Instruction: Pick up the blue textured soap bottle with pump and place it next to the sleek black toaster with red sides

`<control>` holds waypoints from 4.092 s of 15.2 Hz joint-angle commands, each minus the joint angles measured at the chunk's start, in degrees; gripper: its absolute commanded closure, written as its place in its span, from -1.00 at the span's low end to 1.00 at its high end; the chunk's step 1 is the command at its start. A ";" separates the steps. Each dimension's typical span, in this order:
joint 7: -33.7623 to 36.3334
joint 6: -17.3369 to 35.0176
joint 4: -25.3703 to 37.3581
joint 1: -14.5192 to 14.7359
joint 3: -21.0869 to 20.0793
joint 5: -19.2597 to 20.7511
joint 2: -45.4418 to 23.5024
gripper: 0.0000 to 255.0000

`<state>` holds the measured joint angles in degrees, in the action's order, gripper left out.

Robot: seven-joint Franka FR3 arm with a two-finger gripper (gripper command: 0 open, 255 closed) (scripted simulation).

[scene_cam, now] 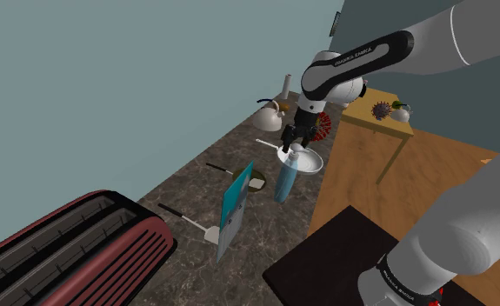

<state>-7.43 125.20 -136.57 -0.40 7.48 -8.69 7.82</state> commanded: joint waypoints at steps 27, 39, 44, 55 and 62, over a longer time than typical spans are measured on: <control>2.43 -12.57 7.37 -0.29 -0.23 1.69 5.41 1.00; 3.77 -21.81 14.87 -0.34 -0.34 2.25 7.25 1.00; 4.25 -25.62 18.49 -0.32 -0.36 2.36 7.48 1.00; 5.18 -34.04 27.56 -0.25 -0.31 2.38 6.86 1.00; 5.71 -39.49 34.24 -0.19 -0.21 2.25 5.67 1.00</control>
<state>-1.80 86.50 -103.38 -0.60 7.25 -6.41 13.72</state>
